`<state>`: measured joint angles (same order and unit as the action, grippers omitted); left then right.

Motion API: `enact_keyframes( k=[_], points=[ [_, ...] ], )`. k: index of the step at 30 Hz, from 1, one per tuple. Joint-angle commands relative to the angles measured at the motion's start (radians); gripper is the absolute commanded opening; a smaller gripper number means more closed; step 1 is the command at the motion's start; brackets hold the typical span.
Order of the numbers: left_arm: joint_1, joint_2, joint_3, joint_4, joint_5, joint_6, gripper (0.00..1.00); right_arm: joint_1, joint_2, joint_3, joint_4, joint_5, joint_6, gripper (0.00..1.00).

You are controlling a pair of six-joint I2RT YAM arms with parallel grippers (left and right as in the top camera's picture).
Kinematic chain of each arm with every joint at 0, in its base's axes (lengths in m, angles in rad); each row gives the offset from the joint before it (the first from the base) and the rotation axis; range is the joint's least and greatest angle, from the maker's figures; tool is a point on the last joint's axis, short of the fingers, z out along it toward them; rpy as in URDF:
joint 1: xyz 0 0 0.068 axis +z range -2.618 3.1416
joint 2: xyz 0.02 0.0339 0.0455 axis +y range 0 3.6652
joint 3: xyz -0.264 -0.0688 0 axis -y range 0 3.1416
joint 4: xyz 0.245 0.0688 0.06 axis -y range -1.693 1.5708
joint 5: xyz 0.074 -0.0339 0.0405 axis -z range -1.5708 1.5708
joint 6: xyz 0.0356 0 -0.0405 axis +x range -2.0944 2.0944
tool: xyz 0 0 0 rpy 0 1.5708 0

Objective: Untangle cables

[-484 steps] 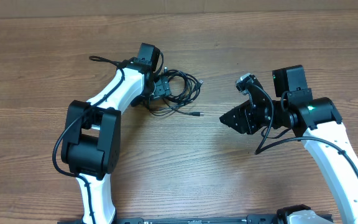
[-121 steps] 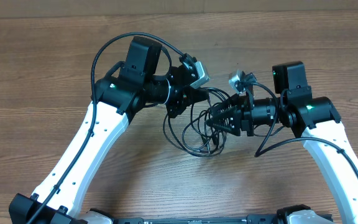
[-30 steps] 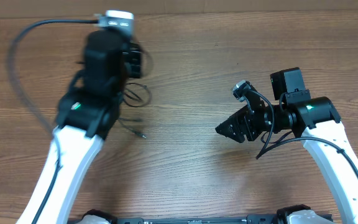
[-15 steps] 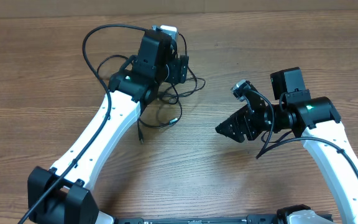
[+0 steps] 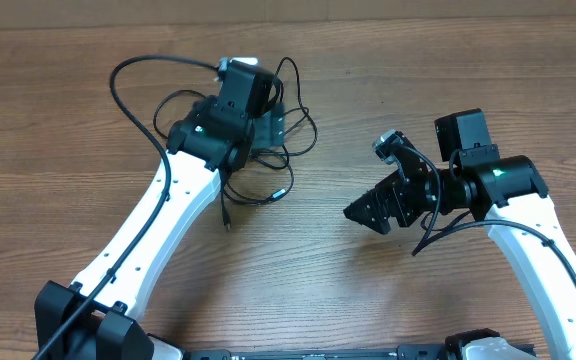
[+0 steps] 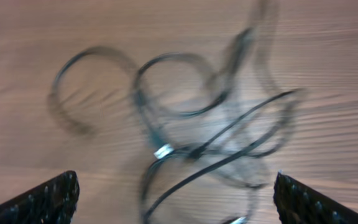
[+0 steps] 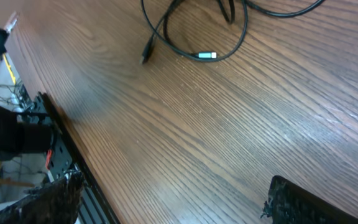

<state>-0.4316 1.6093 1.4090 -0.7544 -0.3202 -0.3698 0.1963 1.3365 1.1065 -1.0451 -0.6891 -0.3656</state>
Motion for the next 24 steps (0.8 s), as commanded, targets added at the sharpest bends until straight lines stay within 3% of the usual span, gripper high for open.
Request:
enact_keyframes(
  k=[1, 7, 12, 19, 24],
  points=[
    [0.025, -0.021, 0.013, -0.1, -0.192, -0.124, 1.0, 0.0, 0.001, 0.005, 0.019, -0.03, -0.001, 0.94],
    [0.079, -0.019, 0.011, -0.182, -0.18, -0.158, 1.0, 0.0, 0.001, 0.005, 0.042, -0.03, 0.013, 0.95],
    [0.098, -0.012, 0.011, -0.179, -0.026, -0.145, 1.0, 0.0, 0.001, 0.005, 0.049, -0.03, 0.026, 0.96],
    [0.081, 0.051, -0.029, -0.165, 0.148, 0.072, 1.0, 0.0, 0.001, 0.005, 0.049, -0.03, 0.029, 1.0],
    [0.077, 0.11, -0.095, -0.157, 0.228, 0.091, 1.0, 0.0, 0.001, 0.005, 0.049, -0.03, 0.049, 1.0]
  ],
)
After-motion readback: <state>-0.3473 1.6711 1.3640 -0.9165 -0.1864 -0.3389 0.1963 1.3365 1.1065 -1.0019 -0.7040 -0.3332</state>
